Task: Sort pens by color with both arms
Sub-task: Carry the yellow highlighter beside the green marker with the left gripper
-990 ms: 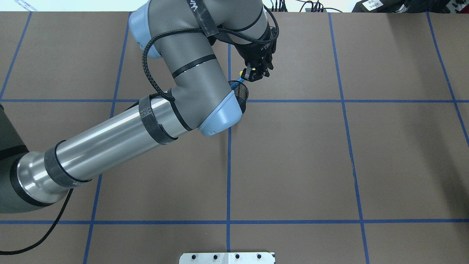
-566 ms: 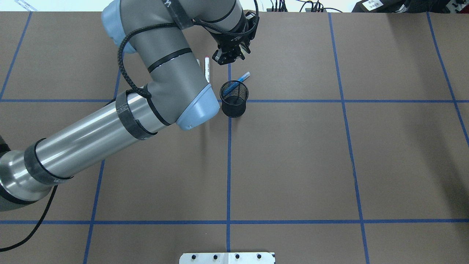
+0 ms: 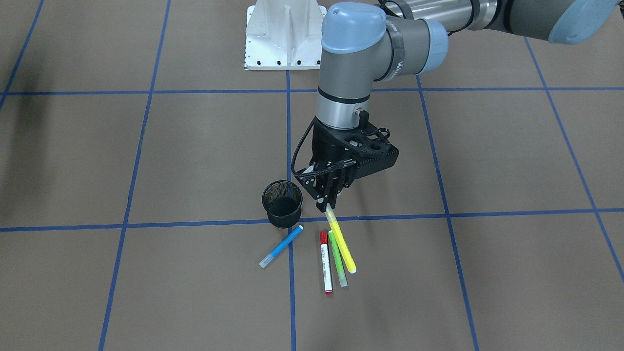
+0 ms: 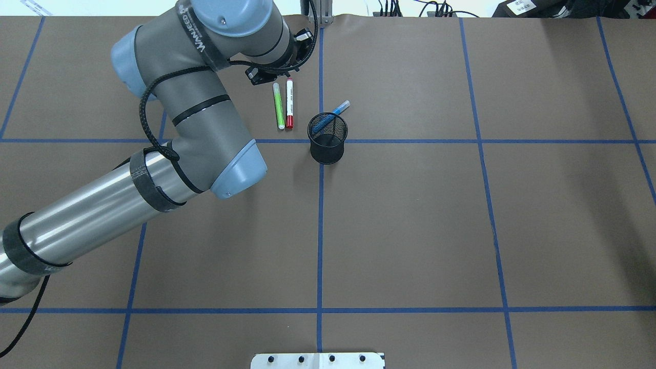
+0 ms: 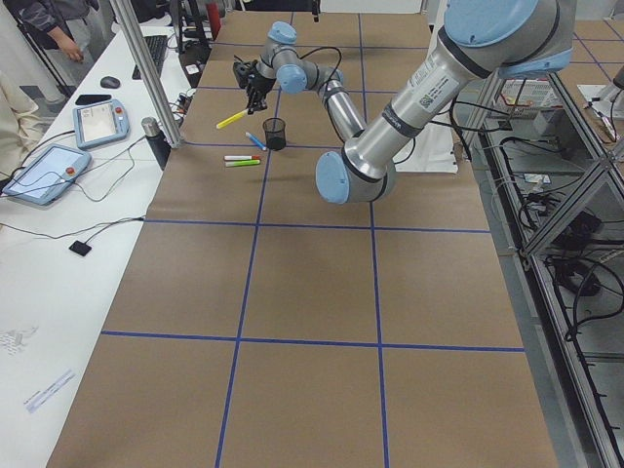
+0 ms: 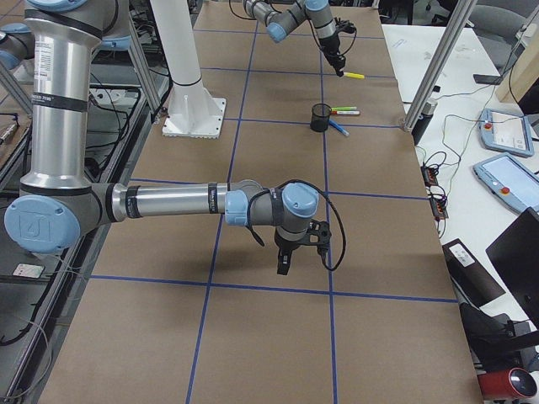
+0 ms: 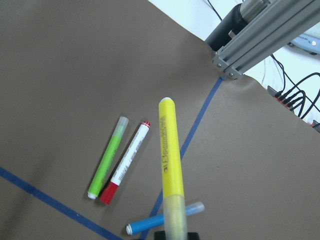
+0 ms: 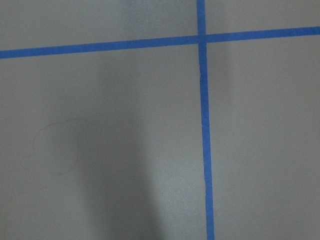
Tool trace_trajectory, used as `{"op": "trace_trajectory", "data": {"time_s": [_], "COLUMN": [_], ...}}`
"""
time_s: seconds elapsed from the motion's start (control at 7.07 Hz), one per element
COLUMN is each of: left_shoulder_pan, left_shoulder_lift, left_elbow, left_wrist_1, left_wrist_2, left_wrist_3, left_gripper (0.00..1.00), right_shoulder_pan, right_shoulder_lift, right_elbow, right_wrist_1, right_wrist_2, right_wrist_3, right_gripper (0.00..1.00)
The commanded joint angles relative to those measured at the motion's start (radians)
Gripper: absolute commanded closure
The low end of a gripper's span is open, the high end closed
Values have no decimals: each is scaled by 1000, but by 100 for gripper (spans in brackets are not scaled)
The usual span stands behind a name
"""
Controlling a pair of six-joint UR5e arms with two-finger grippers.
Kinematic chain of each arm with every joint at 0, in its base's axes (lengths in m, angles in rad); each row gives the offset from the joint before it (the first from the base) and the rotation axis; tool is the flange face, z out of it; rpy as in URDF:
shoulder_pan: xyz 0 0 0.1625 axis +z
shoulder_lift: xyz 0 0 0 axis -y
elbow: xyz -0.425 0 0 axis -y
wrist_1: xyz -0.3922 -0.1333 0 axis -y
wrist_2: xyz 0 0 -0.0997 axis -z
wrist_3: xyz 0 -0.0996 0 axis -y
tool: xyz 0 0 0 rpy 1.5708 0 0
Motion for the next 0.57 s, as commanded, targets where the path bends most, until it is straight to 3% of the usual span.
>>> {"op": "trace_trajectory", "data": {"time_s": [0.0, 0.28, 0.42], "left_shoulder_pan": [46, 64, 77], "left_shoulder_lift": [28, 36, 56], "left_elbow": [77, 197, 211], "left_wrist_1": [-81, -176, -185], "left_wrist_2": [144, 193, 225], "left_wrist_3": [103, 134, 172], "left_gripper": [100, 100, 100], "right_shoulder_pan": [0, -2, -2], "right_shoulder_lift": [1, 12, 13], "right_elbow": [0, -11, -14], "right_wrist_1": [1, 1, 1], "right_wrist_2": [-7, -10, -8], "right_wrist_3": [-1, 0, -1], "right_gripper": [0, 0, 0]}}
